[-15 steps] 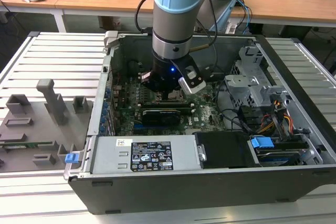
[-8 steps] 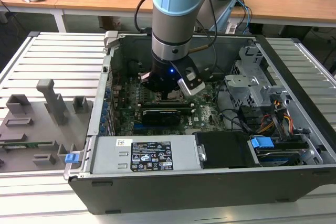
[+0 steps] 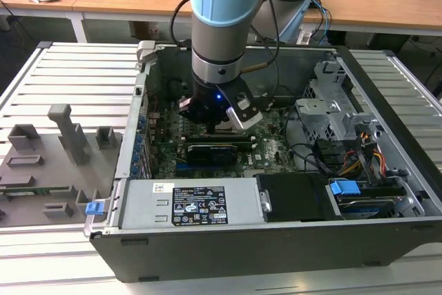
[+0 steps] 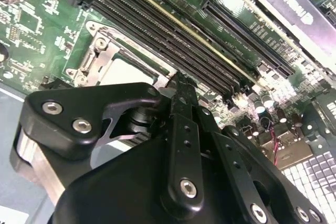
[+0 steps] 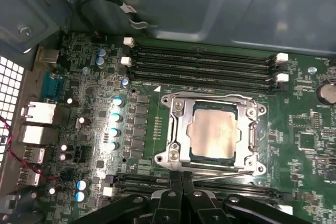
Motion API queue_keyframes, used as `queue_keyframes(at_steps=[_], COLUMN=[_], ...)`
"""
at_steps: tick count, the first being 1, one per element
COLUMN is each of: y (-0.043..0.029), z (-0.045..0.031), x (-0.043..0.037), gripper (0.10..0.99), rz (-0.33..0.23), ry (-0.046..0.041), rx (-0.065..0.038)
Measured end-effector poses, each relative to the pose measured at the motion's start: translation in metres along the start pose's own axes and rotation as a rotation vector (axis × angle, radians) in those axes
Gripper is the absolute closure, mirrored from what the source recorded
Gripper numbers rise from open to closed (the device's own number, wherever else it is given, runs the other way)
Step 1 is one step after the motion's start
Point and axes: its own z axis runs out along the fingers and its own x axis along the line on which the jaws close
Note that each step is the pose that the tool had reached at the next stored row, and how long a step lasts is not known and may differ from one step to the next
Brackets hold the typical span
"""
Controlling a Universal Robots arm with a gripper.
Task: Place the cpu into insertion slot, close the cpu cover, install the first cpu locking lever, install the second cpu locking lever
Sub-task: 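Install the second cpu locking lever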
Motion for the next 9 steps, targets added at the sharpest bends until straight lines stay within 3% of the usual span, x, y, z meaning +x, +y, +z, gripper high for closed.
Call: queue_keyframes(at_steps=[3, 9], y=[-0.0010, -0.0042], z=[0.0049, 0.0064], x=[0.0001, 0.0052], gripper=[0.980, 0.980], rz=[0.000, 0.000], ry=[-0.0001, -0.0022], rx=[-0.001, -0.022])
